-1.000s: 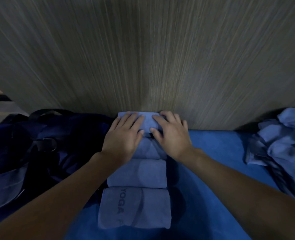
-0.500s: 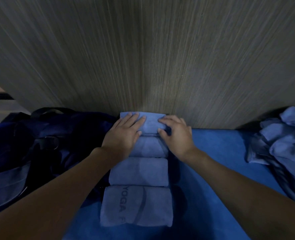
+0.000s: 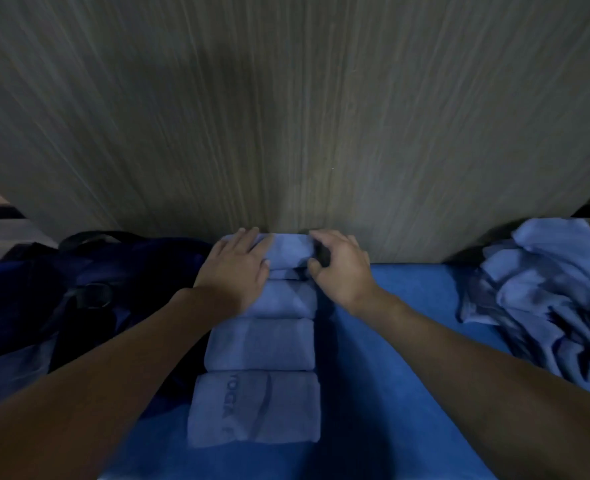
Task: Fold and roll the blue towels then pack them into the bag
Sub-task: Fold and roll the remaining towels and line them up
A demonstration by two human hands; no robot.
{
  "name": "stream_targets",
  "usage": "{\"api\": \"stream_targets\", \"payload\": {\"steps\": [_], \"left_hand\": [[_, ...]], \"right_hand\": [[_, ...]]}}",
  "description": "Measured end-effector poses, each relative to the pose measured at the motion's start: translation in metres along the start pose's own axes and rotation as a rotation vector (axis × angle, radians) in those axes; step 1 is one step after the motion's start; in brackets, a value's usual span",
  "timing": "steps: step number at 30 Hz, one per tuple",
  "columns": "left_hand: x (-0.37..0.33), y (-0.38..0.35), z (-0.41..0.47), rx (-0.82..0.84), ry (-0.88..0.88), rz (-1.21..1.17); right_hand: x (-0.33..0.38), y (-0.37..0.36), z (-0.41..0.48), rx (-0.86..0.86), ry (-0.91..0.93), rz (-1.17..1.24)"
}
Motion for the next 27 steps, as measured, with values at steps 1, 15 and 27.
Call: {"api": "stream_targets", "payload": {"steps": [1,15,27], "left_hand": [[-0.005,0.006,-0.001,-0.016,0.012,-0.001],[-0.24,0.071,-0.002,-0.121,-0.188,-0.292],[-0.412,0.02,-0.017,0.143,-0.288,-0.485]], "right_hand": [[-0.001,0.007,-0.003,-0.007,-0.01,0.001],[-0.114,0.198,-0.12,-0.202,-0.266,-0.126],[-0.194,0.275,-0.221,0.007,-0.439,-0.412]]}}
Point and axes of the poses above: each hand's wrist, its own z-axis towards the middle knuckle, its own y-axis out of the back of the hand, x = y × z, the point moved 8 cm from there along z, towards the middle knuckle, and after that the axes turned 12 degrees about y, right-handed, at the moved point
